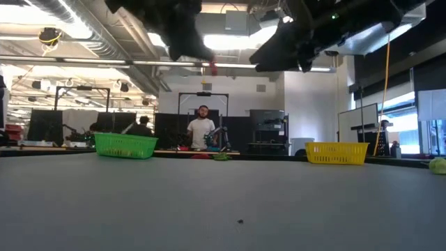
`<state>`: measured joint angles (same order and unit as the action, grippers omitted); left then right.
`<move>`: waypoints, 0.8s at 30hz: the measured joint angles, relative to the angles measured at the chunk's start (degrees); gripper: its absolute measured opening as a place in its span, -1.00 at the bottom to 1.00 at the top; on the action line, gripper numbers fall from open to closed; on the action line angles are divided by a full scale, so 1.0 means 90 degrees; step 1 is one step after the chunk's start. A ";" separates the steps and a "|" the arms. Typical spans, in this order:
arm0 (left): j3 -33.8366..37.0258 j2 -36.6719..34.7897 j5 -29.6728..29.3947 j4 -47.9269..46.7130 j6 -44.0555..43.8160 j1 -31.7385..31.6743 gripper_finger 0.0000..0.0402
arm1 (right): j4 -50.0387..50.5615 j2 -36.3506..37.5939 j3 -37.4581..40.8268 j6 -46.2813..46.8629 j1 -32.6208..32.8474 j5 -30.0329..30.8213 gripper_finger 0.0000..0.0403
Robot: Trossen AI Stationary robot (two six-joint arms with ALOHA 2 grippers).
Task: Sort produce into baskets
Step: Put the red chili pepper into the blue bin
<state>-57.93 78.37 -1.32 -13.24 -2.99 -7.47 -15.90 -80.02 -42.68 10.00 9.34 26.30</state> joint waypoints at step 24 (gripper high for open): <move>-0.0006 0.0494 0.0042 0.1817 0.0187 0.0590 -0.85 | -0.1604 -0.0802 -0.0163 -0.0675 -0.0253 -0.0653 -0.41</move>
<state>-57.99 82.82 -0.94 3.12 -1.31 -2.16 -30.34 -87.24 -44.14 3.92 7.06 20.43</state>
